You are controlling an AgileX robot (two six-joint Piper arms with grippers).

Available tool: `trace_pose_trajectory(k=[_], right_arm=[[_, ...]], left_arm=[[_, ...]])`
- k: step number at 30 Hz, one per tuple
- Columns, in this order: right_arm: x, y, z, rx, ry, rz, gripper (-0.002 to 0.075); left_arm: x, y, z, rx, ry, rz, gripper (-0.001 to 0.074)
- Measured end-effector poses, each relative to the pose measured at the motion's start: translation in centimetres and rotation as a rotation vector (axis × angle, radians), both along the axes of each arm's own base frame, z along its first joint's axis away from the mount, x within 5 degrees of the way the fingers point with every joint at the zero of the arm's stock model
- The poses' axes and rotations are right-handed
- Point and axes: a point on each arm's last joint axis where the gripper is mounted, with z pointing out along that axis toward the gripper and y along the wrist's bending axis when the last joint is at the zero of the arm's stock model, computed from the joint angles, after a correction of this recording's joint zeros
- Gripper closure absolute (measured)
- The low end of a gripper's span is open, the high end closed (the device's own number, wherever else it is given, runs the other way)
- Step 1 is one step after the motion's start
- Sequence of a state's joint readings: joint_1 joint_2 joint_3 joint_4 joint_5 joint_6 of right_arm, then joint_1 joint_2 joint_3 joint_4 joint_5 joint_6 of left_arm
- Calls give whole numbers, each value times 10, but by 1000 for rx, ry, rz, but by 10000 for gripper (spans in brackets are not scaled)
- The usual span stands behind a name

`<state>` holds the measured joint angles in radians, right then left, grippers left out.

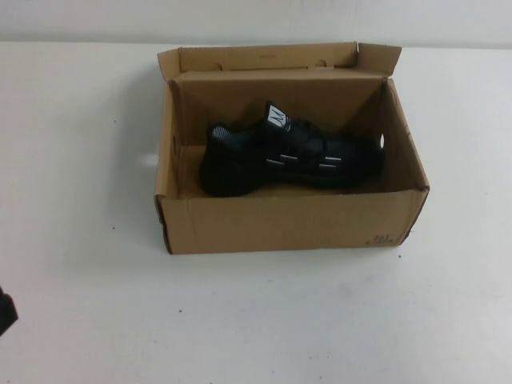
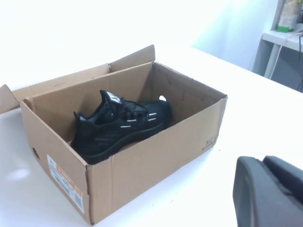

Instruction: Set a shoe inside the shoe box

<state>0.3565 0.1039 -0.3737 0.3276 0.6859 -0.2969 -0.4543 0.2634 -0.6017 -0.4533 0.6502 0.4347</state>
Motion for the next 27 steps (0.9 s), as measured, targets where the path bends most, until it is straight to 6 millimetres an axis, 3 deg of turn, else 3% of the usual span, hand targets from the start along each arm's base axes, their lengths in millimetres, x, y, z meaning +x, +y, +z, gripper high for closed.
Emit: trace_pose_trajectory(k=[5,11,16,21,27], right_arm=[[0,0,0,1,0,0,743],[0,0,0,5,0,2,743],[0,0,0,7,1,3,743],[-1,1,0,13,3,5,743],[-1,2,1,31,10,12,743]], left_arm=[[4,1,-9,26,-20,27,737],[8,20,-41,-18,-132,271,737],[15,29,-97,-46,-111,437,737],[23,29,-149,7,25,479,737],[23,28,-172,25,156,484,737]])
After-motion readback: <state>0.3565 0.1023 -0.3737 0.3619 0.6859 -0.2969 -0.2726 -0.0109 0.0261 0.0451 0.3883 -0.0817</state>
